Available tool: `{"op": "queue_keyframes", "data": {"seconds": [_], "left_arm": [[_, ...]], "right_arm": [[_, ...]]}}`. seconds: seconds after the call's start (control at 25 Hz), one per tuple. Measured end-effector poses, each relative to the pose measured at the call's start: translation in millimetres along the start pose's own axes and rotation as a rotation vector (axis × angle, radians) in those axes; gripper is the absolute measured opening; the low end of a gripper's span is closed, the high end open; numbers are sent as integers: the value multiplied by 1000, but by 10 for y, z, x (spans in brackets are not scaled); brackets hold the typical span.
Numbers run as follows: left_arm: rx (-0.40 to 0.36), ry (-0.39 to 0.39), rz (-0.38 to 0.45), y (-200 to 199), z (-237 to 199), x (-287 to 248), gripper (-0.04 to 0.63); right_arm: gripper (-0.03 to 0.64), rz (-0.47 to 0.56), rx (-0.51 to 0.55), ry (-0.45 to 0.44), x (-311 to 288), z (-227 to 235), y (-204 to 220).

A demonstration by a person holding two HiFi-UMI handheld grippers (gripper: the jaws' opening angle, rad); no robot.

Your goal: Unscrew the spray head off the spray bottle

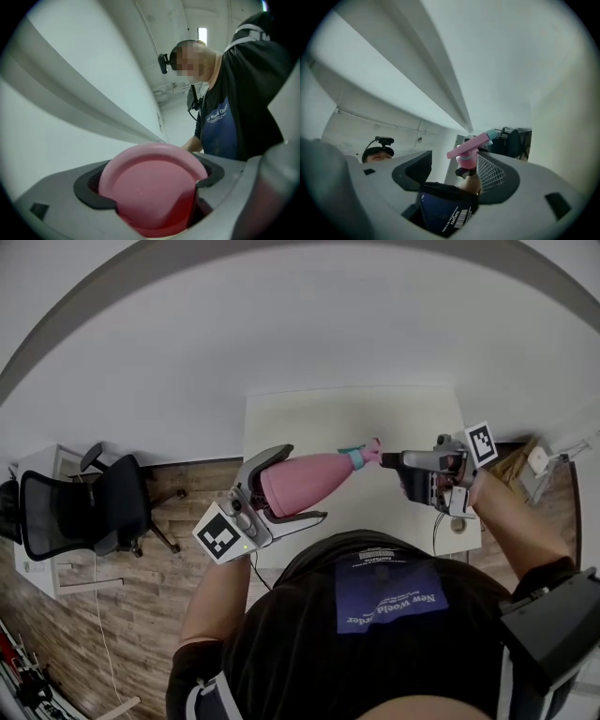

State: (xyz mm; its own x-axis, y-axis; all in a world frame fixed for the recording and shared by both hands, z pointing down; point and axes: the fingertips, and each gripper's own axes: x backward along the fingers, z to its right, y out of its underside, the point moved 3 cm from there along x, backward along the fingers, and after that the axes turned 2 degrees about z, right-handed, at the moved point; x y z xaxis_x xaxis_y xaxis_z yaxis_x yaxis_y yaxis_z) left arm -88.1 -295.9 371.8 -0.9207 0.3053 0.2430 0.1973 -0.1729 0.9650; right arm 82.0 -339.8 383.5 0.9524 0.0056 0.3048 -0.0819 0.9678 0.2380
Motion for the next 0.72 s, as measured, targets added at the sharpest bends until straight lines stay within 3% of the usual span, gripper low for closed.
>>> {"op": "queue_keyframes", "data": {"seconds": [0.32, 0.72], "left_arm": [[-65, 41, -10, -39, 116, -42, 492], [-132, 123, -62, 43, 324, -122, 492]], "right_arm": [[272, 8, -89, -59, -130, 99, 108], [272, -65, -114, -28, -181, 162, 183]]}}
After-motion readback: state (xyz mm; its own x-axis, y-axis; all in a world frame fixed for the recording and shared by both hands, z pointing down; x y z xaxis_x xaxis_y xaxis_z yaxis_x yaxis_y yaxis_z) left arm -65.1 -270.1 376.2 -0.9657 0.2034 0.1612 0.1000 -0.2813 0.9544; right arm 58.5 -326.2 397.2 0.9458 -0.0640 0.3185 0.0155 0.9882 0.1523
